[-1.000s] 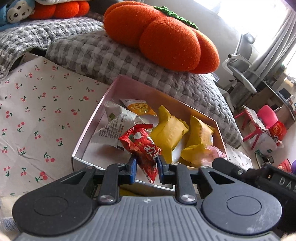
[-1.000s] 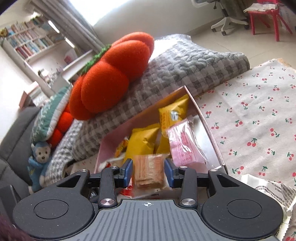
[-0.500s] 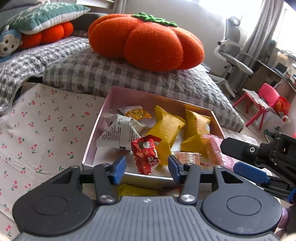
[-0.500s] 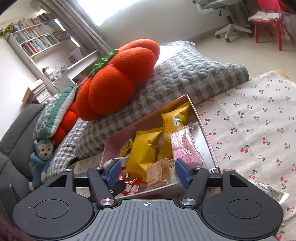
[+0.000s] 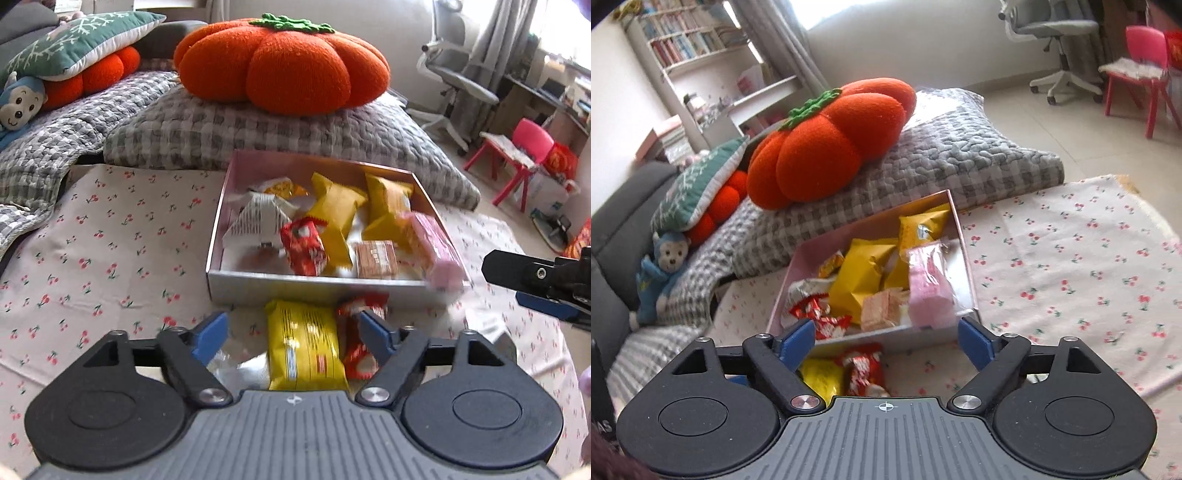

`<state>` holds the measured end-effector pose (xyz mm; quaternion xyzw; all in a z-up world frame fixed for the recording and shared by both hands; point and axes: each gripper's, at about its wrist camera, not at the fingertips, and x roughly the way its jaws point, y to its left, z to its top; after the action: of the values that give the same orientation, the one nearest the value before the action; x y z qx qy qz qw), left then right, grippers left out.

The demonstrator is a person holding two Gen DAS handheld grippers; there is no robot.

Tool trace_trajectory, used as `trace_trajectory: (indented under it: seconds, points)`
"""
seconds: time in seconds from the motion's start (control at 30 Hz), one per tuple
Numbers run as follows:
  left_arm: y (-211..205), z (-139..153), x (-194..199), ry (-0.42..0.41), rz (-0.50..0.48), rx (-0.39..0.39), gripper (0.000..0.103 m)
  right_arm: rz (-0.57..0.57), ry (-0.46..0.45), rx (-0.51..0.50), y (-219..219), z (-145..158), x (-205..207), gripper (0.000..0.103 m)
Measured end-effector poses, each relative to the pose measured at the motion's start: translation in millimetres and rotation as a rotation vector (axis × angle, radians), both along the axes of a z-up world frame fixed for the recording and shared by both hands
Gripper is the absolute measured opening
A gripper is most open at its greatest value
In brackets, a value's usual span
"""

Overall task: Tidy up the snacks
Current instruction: 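Move both tools back toward the remaining snacks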

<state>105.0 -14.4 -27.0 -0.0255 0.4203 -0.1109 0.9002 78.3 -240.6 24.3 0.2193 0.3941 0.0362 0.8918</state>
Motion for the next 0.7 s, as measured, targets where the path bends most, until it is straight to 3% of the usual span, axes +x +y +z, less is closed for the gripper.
trace_trajectory:
  seconds: [0.1,0.3,0.53,0.7]
  points:
    - [1.2,4.2,-11.7,-0.001,-0.018,0.005,0.09,0.0,0.016,0.003,-2.4,2.3,-10.6,0.088]
    - [5.1,7.1,-31.0,0.006,-0.043,0.0,0.099,0.007,0.046,0.032,-7.0,1.9,-25.4,0.091]
    - [12.5,1.1,-46.0,0.009,-0.051,0.02,0.102,0.077,0.034,-0.085,-7.4,4.2,-35.8,0.096]
    - [22.2,-4.1,-50.0,-0.007,-0.072,0.077,0.102,0.096,0.055,-0.153,-11.6,-3.2,-48.2,0.096]
